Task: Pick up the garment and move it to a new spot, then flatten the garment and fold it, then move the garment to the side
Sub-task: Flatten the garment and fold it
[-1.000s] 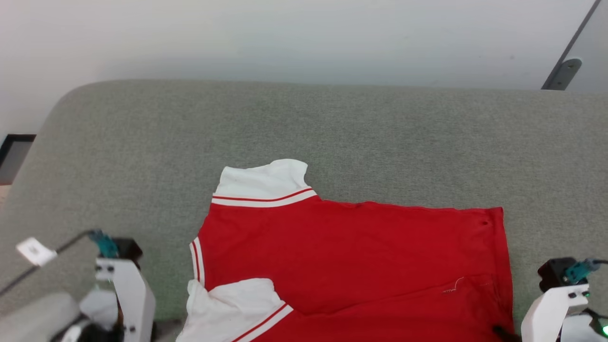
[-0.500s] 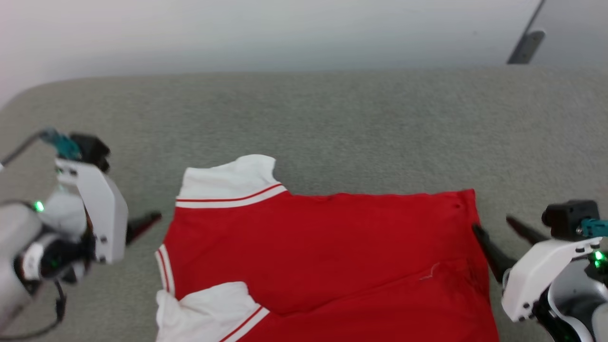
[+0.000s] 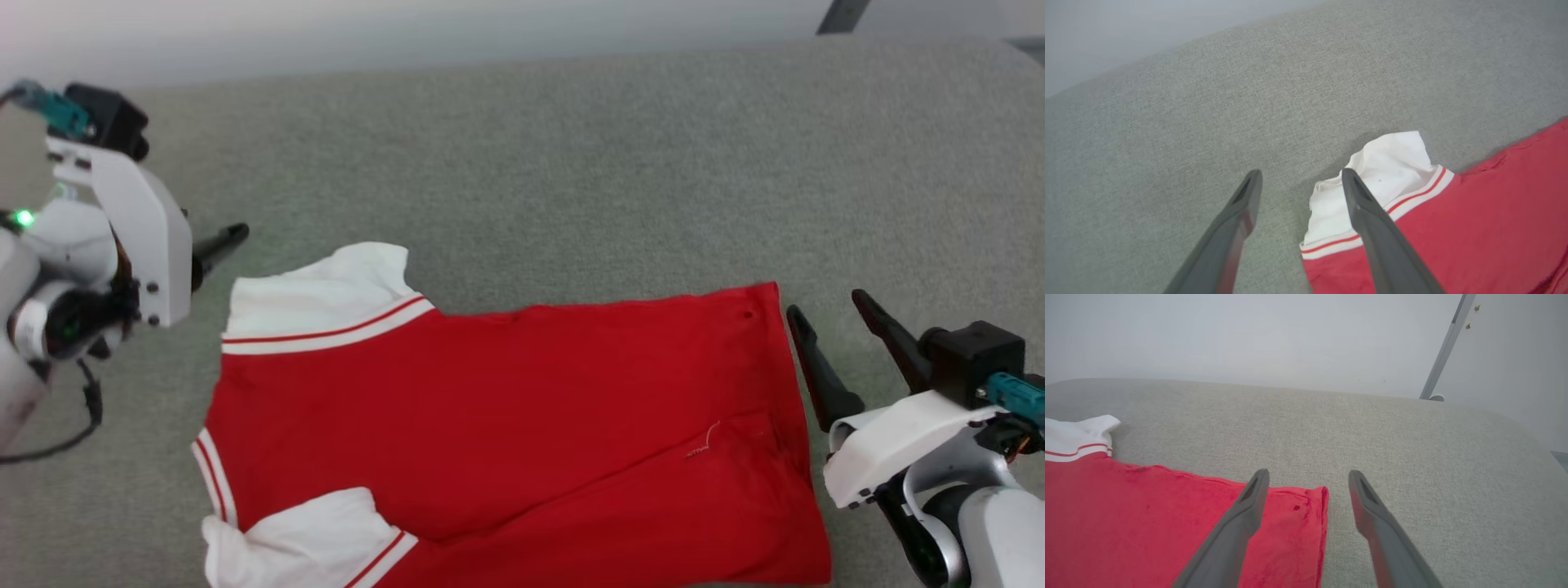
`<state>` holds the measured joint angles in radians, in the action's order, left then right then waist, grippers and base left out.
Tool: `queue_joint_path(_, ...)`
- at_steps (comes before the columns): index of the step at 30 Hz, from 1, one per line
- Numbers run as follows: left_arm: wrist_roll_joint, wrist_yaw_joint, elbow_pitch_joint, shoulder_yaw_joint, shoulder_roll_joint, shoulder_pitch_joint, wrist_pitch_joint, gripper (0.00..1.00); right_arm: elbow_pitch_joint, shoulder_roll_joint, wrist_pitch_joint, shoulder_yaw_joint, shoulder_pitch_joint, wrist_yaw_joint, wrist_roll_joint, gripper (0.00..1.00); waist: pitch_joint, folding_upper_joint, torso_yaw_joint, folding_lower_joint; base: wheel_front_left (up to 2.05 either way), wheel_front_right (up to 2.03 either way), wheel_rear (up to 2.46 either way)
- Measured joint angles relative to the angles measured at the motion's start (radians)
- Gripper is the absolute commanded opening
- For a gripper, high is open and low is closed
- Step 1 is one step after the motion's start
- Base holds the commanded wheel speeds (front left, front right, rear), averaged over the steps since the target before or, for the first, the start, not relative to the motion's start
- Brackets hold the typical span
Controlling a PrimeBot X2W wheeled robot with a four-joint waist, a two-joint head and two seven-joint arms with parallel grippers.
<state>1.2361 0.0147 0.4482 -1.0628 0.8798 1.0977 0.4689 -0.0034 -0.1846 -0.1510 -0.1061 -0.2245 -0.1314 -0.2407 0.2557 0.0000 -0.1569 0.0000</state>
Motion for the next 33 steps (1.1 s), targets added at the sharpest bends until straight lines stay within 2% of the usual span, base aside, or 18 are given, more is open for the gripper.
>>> queue_joint_path(6, 0.017, 0.03, 0.11, -0.014, -0.064, 0.047, 0.087, 1.0, 0.036, 0.01, 0.017, -0.006, -0.023, 0.0, 0.003, 1.0, 0.045, 0.0, -0.021, 0.0, 0.0, 0.0, 0.0)
queue_joint_path(15, 0.056, 0.03, 0.193, -0.041, -0.11, 0.06, 0.218, 1.0, 0.052, 0.019, 0.021, 0.0, -0.036, 0.0, 0.003, 1.0, 0.082, 0.0, -0.041, -0.0001, 0.0, 0.0, 0.0)
queue_joint_path(29, 0.031, 0.052, 0.259, -0.072, -0.146, 0.059, 0.223, 1.0, 0.04, 0.025, 0.013, 0.003, -0.052, 0.0, 0.004, 1.0, 0.102, 0.0, -0.04, 0.0, 0.0, 0.0, 0.0)
queue_joint_path(30, 0.033, 0.056, 0.264, -0.072, -0.148, 0.059, 0.225, 0.72, 0.037, 0.025, 0.01, 0.003, -0.053, 0.0, 0.004, 1.0, 0.102, 0.0, -0.04, 0.0, 0.0, 0.0, 0.0)
queue_joint_path(32, 0.039, 0.06, 0.275, -0.073, -0.155, 0.056, 0.227, 0.0, 0.032, 0.027, 0.004, 0.005, -0.054, 0.0, 0.004, 1.0, 0.102, 0.0, -0.041, 0.0, 0.0, 0.0, 0.0)
queue_joint_path(33, 0.039, 0.066, 0.276, -0.077, -0.158, 0.056, 0.229, 0.0, 0.031, 0.027, -0.001, 0.007, -0.056, 0.0, 0.004, 1.0, 0.102, 0.0, -0.04, -0.0001, 0.0, 0.0, 0.0)
